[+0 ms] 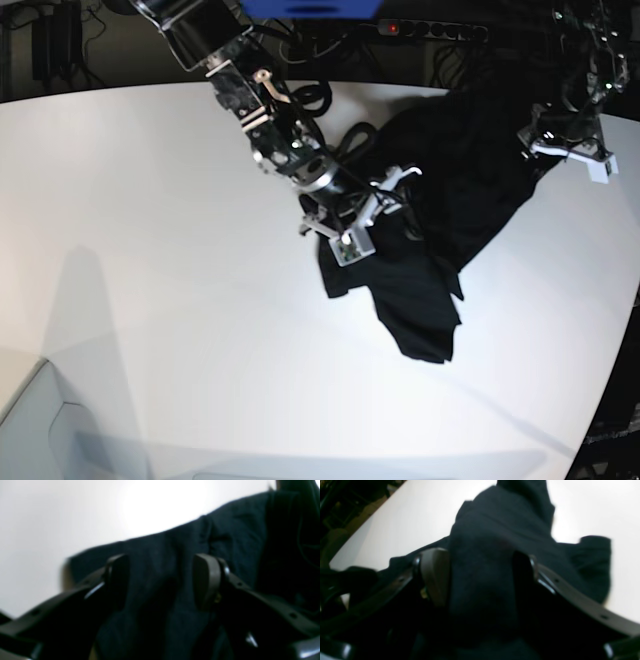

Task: Layout the t-shirt on the table in an organized manner, then fold the t-shirt properly
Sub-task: 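Grasp the shirt edge with the right gripper and spread it apart, then regrasp the shirt with the right gripper at a new edge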

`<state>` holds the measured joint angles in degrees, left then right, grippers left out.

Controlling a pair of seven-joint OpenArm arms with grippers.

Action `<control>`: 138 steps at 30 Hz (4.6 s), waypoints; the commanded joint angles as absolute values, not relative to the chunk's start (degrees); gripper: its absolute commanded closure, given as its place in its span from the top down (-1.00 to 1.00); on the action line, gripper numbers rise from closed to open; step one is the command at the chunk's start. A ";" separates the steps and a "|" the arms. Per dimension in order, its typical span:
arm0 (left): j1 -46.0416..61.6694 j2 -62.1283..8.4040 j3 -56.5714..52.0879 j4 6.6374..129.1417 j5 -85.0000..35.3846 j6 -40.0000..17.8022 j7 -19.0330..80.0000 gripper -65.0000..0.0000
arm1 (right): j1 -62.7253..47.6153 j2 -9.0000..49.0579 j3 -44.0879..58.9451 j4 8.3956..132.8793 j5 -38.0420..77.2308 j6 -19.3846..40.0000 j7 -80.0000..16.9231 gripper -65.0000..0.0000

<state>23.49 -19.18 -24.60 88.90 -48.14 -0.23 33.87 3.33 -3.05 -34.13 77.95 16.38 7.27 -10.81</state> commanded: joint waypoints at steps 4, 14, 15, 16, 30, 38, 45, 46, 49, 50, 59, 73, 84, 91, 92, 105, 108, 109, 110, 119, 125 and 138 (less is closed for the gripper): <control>22.29 -19.91 -24.75 86.02 -48.57 -0.31 32.92 0.18 | 5.23 -4.00 -34.24 76.62 16.57 7.43 -9.36 0.23; 20.53 -20.00 -24.75 79.69 -48.57 -0.31 32.57 0.18 | 6.29 -3.56 -33.54 76.79 16.57 7.25 -9.36 -1.00; 20.53 -20.00 -24.75 79.43 -48.57 -0.31 32.57 0.18 | 6.29 -3.12 -32.48 76.97 16.66 6.99 -9.36 -1.00; 20.53 -20.00 -24.75 79.25 -48.57 -0.31 32.57 0.18 | 6.02 -2.95 -31.16 77.76 16.66 6.46 -9.36 -0.99; 18.77 -18.95 -24.75 75.30 -48.66 -0.31 32.57 0.18 | 0.31 -3.21 -13.23 98.86 16.92 4.53 -9.36 -1.00; 20.09 -15.69 -24.84 84.97 -48.92 -0.31 32.92 0.18 | -8.66 -5.93 -2.33 101.58 25.80 4.53 -8.92 -1.00; 20.00 -12.44 -24.75 93.67 -49.19 -0.31 32.92 0.18 | -12.79 -4.26 4.26 90.95 43.12 4.62 -9.45 -1.00; 19.82 -12.09 -24.75 94.64 -49.27 -0.31 32.92 0.18 | -12.88 -3.65 3.56 89.63 43.38 4.62 -9.45 -1.00; 18.59 -10.68 -24.57 97.89 -49.27 -0.31 32.92 0.18 | -13.85 -1.71 1.36 88.40 43.38 4.62 -9.45 -1.00; 17.54 -10.51 -23.69 98.51 -49.01 -0.31 32.92 0.18 | -14.37 -1.36 0.48 88.57 43.38 4.62 -9.45 -1.00; 3.12 -10.95 -14.37 83.12 -47.78 0.04 32.84 0.19 | -14.81 2.42 -1.89 88.66 43.47 4.62 -12.44 -1.00; -3.30 -10.24 -4.62 74.59 -24.48 -0.04 32.48 0.17 | -14.73 3.74 -1.63 88.75 43.56 4.53 -17.10 -1.00; -2.59 -10.86 -1.63 69.32 -18.51 0.13 32.84 -0.96 | -14.37 3.74 -1.71 92.62 43.56 4.53 -17.10 -1.00; 1.54 -9.54 -15.34 72.48 -18.77 -0.13 32.92 -0.99 | -10.42 5.41 -1.63 91.65 43.38 4.53 -17.10 -1.00; 2.51 -8.84 -17.63 73.71 -18.77 -0.13 32.92 -0.99 | -9.63 5.41 -1.63 91.47 43.38 4.53 -17.10 -1.00; 14.73 -5.32 -21.85 89.10 -18.77 -0.22 32.92 -0.99 | -4.44 5.05 -1.63 84.97 43.38 4.53 -17.19 -1.00; 16.31 -4.79 -21.58 91.21 -18.77 -0.22 32.92 -0.99 | -4.62 4.97 -1.71 84.88 43.38 4.53 -17.19 -1.00; 16.40 -4.44 -21.49 91.56 -18.77 -0.22 32.92 -0.99 | -4.70 4.97 -1.71 84.88 43.38 4.44 -17.19 -1.00; 16.40 -4.00 -21.58 91.82 -18.77 -0.22 32.92 -0.99 | -4.79 4.97 -1.80 84.88 43.47 4.44 -17.19 -1.00; 16.66 -3.74 -21.41 91.82 -18.77 -0.22 32.92 -0.99 | -3.30 4.88 -1.54 85.23 43.65 4.44 -30.99 -0.48; 16.48 -4.09 -21.41 91.82 -18.77 -0.22 32.92 -0.99 | -3.82 4.88 -0.04 90.24 43.65 4.53 -31.78 -0.09; 16.57 -4.09 -21.41 91.56 -18.51 -0.22 32.92 -0.99 | -5.32 2.86 -1.45 100.88 43.56 4.70 -32.31 -0.01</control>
<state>16.47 -3.79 -21.30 91.02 -18.61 -0.21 32.86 -6.22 3.01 -1.48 99.83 42.46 3.68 -33.23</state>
